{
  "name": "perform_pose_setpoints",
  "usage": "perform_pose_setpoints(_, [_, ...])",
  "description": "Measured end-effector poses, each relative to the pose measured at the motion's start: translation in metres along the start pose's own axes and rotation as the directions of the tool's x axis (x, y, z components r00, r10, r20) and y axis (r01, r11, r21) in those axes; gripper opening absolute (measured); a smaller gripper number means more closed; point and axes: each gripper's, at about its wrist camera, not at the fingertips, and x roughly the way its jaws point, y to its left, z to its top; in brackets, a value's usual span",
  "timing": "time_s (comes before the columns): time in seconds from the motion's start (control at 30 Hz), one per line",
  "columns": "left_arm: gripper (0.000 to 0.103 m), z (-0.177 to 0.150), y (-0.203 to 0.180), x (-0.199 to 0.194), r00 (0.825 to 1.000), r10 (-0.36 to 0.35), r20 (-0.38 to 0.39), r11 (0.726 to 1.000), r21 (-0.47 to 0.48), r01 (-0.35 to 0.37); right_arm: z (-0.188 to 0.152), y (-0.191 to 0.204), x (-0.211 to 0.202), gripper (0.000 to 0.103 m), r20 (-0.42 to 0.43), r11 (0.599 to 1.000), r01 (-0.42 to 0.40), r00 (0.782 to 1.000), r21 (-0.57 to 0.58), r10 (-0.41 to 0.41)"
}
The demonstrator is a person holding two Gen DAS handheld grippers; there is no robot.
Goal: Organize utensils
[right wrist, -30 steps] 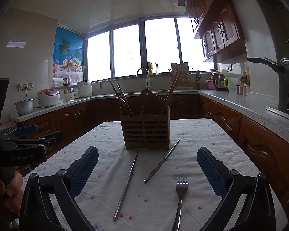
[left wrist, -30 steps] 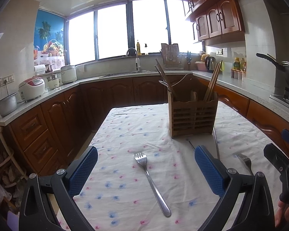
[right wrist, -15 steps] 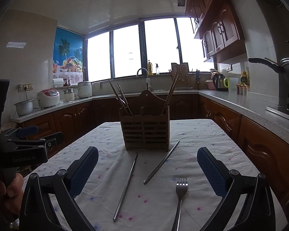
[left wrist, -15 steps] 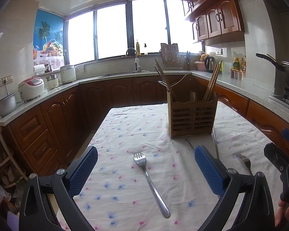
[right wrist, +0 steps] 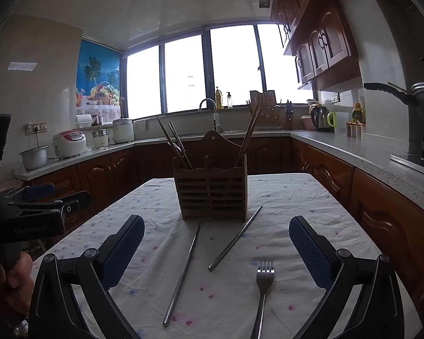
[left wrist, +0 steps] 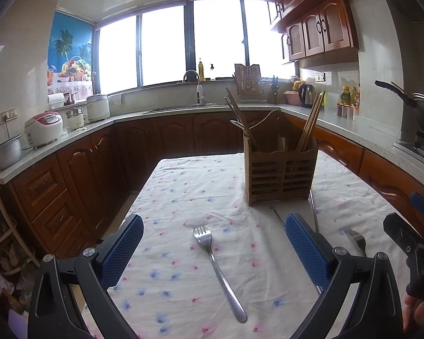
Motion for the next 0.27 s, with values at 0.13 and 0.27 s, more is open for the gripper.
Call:
perform_pose_setpoints(0.13, [0.102, 0.0004, -0.0012, 0.0006, 1.0, -0.004, -0.002, 1.0, -0.001, 0.004, -0.0008, -0.0026, 0.0038, 0.103, -0.008, 1.0, 0.0, 1.0, 0.002, 0.0])
perform_pose_setpoints(0.27, [0.101, 0.0008, -0.0022, 0.0016, 1.0, -0.016, -0.009, 1.0, -0.008, 0.016, -0.0002, -0.004, 0.0068, 0.103, -0.013, 1.0, -0.002, 1.0, 0.006, 0.002])
